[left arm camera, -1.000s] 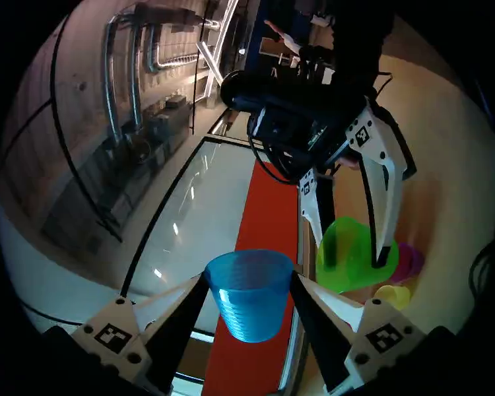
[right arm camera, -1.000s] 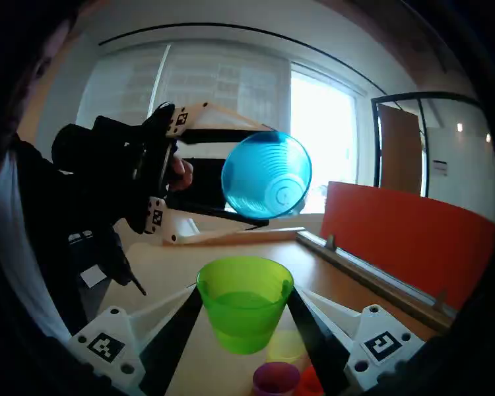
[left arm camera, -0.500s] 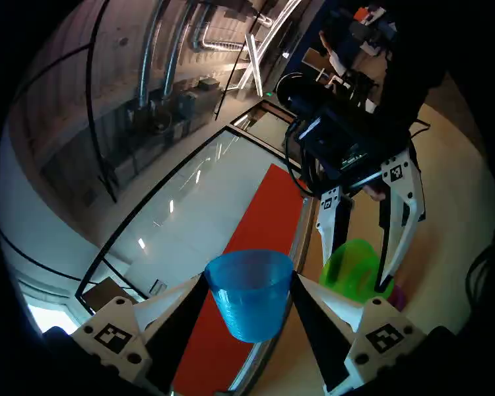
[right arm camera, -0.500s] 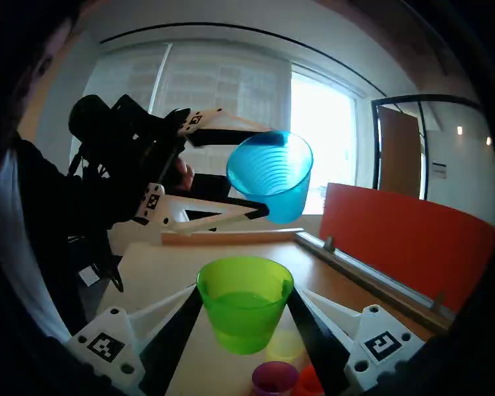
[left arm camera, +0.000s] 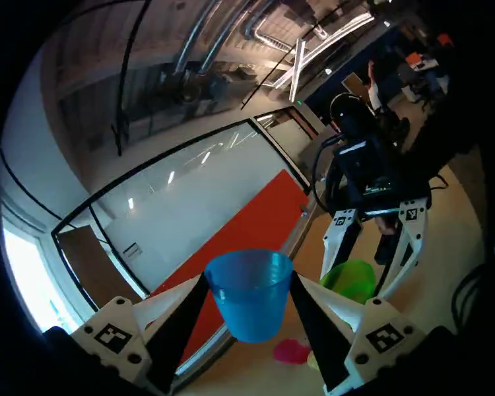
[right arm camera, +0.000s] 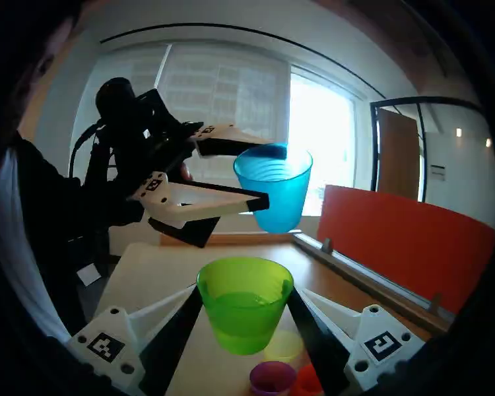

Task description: Pour water

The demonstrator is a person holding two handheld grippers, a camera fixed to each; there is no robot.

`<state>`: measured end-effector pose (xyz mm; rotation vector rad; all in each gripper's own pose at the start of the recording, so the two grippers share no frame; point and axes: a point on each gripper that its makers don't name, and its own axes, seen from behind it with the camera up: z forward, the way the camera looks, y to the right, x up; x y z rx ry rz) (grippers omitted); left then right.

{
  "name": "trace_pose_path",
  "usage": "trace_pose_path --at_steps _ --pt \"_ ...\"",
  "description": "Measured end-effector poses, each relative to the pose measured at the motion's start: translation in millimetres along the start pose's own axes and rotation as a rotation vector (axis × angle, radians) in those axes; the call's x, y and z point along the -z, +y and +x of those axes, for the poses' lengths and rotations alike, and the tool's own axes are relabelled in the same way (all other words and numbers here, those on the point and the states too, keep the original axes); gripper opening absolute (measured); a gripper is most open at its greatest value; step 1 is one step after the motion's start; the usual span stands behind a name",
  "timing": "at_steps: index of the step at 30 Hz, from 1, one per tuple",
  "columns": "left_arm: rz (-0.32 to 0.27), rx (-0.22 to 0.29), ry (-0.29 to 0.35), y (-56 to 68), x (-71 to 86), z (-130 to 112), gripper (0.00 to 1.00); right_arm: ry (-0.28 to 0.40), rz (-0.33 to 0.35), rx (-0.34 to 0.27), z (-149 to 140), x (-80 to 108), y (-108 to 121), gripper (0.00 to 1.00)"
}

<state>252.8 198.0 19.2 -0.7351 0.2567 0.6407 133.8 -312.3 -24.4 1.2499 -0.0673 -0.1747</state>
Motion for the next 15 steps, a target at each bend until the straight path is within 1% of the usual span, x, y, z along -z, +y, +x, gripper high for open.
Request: trace_pose_path --at_steps 4,11,15 --pt "0.000 0.083 -0.009 -1.3 -0.5 -5.1 0.87 0.003 -0.002 0.001 0.7 0.7 -0.2 0.91" --pt "-0.004 0.202 -0.032 -2.3 0.0 -14.9 0.87 0.004 -0.006 0.005 0.7 1.6 0.4 0.91" --pt "-0.007 0.286 -0.037 -4.6 0.6 -18.6 0.87 0.005 -0.008 0.004 1.9 1.6 0.5 0.91"
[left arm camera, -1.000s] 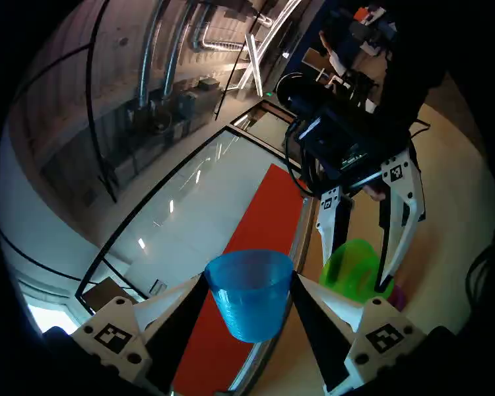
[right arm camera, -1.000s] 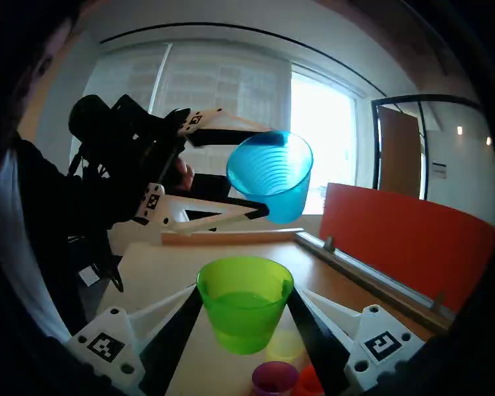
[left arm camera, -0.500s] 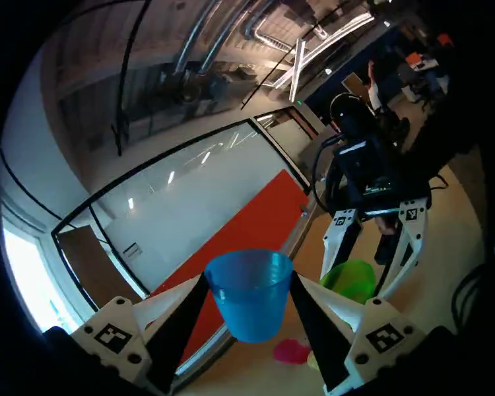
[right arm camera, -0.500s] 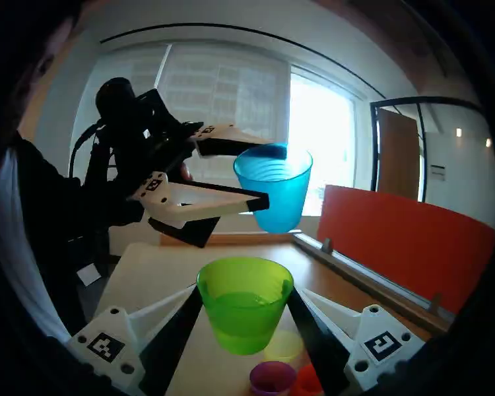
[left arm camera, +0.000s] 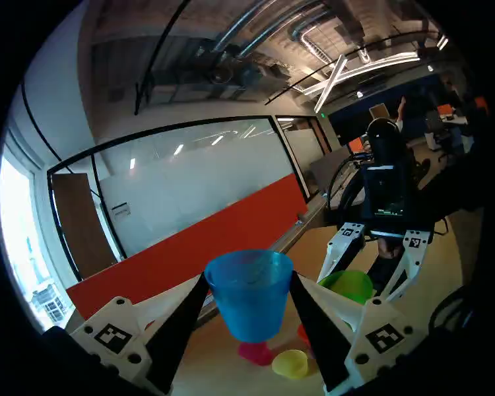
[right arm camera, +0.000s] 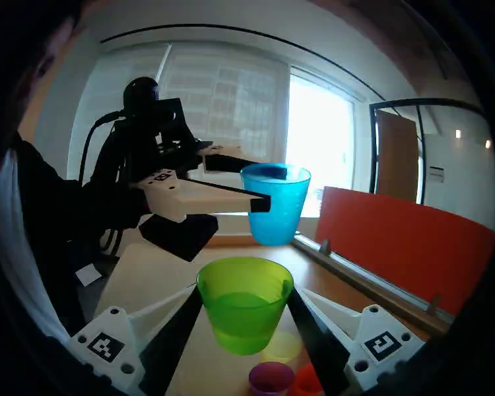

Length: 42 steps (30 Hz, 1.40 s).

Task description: Pour water

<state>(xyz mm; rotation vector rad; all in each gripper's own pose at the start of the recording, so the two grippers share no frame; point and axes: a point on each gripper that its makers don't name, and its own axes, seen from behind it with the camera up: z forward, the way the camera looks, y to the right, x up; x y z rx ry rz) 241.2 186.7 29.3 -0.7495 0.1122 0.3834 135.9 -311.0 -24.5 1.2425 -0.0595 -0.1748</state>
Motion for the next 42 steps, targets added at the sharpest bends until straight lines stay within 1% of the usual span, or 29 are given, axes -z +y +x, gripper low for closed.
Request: trace_pose_path --at_steps 5,14,17,20,23,30,42 --pt "0.004 0.084 -0.010 -6.5 1.1 -7.4 0.87 0.002 -0.002 0.003 1.1 0.6 -0.5 0.91" --pt "-0.004 0.242 -0.033 -9.0 2.1 -19.9 0.87 0.007 -0.006 0.002 4.3 2.1 -1.7 0.91" --pt "-0.004 0.282 -0.042 -8.7 2.6 -25.6 0.87 0.007 -0.007 0.005 5.1 2.7 -2.4 0.91" --pt "-0.006 0.310 -0.047 -7.8 3.5 -29.3 0.87 0.008 -0.008 0.006 6.7 3.0 -2.7 0.90" --pt "-0.008 0.322 -0.050 -8.4 4.5 -28.9 0.87 0.010 -0.006 0.004 8.8 2.9 -3.6 0.91" --pt "-0.017 0.308 -0.060 -7.1 6.4 -30.9 0.87 0.008 -0.004 -0.001 9.9 2.7 -4.9 0.91" --pt "-0.028 0.310 -0.075 -6.8 7.8 -42.3 0.87 -0.012 -0.001 -0.022 9.5 5.7 -4.8 0.91"
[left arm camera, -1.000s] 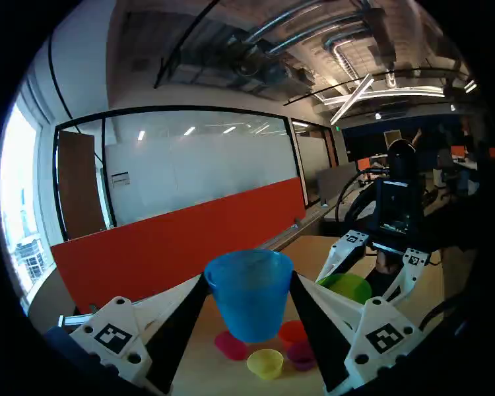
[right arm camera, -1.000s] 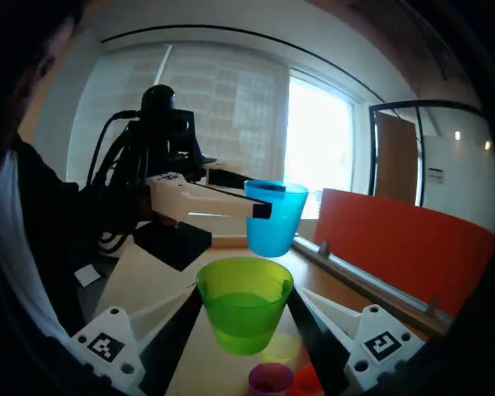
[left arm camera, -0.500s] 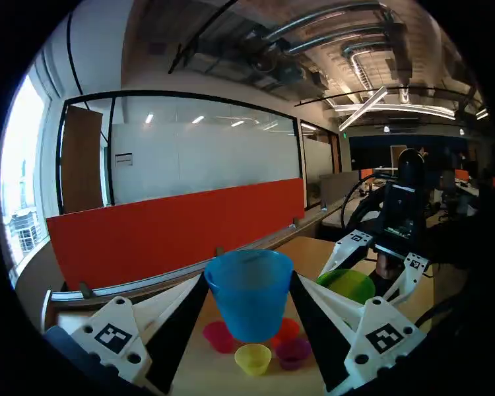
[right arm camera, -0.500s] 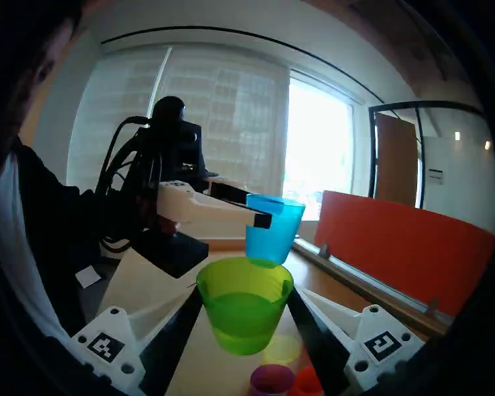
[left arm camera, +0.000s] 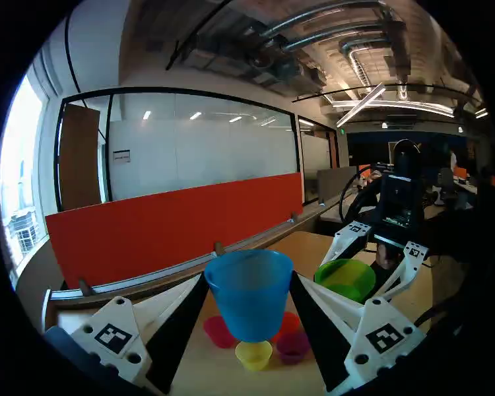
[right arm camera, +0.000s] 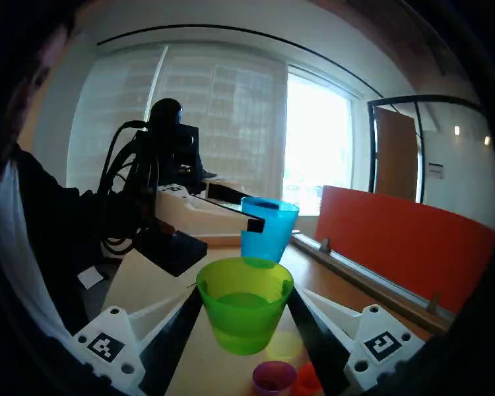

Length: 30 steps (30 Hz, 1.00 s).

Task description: Pour water

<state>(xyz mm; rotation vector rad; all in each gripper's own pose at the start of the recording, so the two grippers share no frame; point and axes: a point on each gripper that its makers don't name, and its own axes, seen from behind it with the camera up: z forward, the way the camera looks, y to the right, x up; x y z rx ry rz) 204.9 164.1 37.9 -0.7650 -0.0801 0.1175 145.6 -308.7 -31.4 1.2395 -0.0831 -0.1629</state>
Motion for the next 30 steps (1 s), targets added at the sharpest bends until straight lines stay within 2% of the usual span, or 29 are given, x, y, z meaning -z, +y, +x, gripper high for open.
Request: trace_pose_path --at_steps 12,20,30 --pt "-0.009 0.017 -0.032 0.0 -0.6 -18.4 0.87 -0.029 -0.002 -0.015 -5.0 9.6 4.1 0.91" --pt "-0.016 0.006 -0.075 0.3 1.2 -37.2 0.87 -0.085 -0.007 -0.022 -22.0 18.3 8.9 0.91" --pt "-0.046 -0.002 -0.136 9.7 -1.5 -66.5 0.87 -0.132 -0.005 -0.035 -38.9 25.5 11.3 0.91"
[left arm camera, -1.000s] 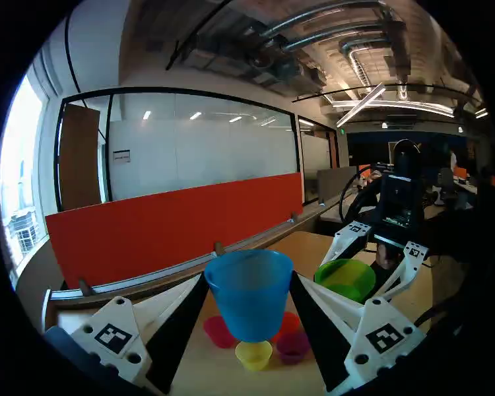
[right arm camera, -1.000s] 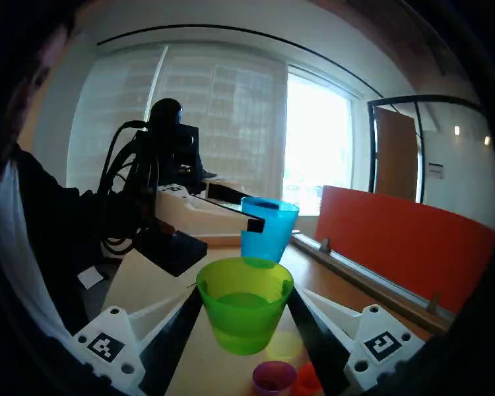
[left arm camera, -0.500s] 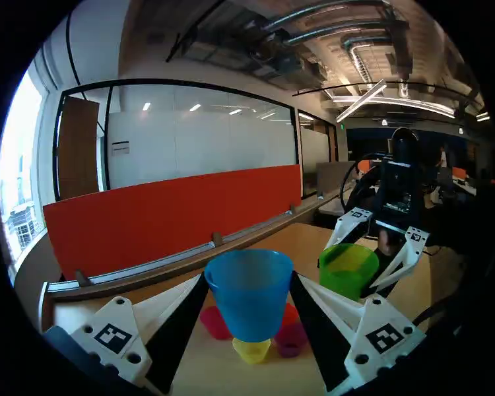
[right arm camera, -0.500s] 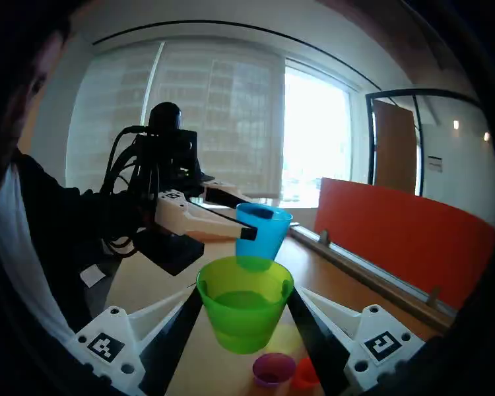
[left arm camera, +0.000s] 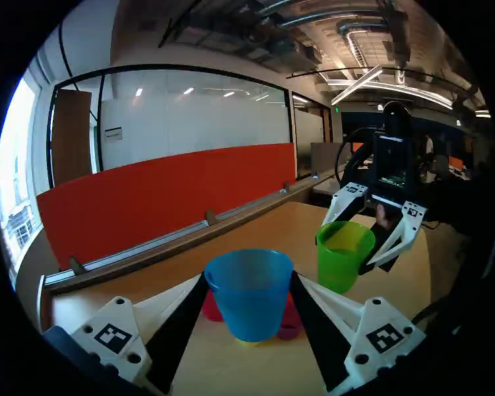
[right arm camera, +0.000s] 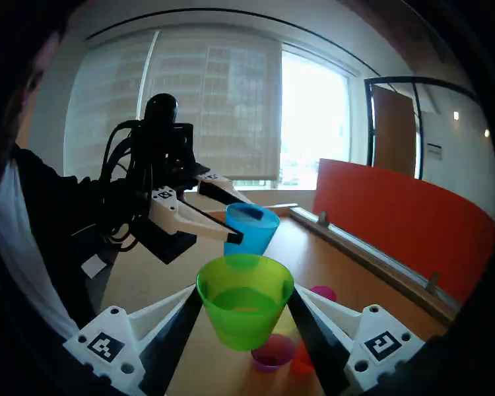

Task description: Pour water

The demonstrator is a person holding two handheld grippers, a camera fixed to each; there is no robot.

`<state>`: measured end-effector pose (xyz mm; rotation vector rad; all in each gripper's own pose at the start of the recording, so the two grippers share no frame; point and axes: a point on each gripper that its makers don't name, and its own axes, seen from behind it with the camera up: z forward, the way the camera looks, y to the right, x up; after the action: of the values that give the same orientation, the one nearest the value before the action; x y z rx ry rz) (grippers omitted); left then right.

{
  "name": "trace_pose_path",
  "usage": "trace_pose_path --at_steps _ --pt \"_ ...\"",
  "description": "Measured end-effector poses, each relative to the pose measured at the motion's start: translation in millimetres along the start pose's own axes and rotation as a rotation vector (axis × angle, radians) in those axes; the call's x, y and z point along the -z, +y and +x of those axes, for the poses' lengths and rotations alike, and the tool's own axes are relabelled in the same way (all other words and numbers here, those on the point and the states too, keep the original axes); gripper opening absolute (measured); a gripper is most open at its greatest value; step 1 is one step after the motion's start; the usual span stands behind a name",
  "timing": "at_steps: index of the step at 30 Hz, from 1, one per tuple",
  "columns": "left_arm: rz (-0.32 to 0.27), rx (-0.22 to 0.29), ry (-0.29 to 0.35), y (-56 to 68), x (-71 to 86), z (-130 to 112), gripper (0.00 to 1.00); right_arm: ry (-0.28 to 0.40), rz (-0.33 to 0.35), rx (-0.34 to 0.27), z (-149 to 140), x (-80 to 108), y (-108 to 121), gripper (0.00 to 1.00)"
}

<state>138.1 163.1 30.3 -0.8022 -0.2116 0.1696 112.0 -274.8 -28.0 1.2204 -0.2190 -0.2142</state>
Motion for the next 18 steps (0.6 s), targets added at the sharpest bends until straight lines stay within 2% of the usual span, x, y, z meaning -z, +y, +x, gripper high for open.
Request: trace_pose_path --at_steps 9,18 --pt "-0.034 0.004 -0.035 11.1 -3.4 -21.7 0.87 -0.039 0.007 0.003 -14.5 6.5 -1.1 0.91" --pt "-0.062 -0.023 -0.059 23.0 -6.4 -38.1 0.87 -0.074 0.003 -0.006 -31.6 13.1 1.3 0.91"
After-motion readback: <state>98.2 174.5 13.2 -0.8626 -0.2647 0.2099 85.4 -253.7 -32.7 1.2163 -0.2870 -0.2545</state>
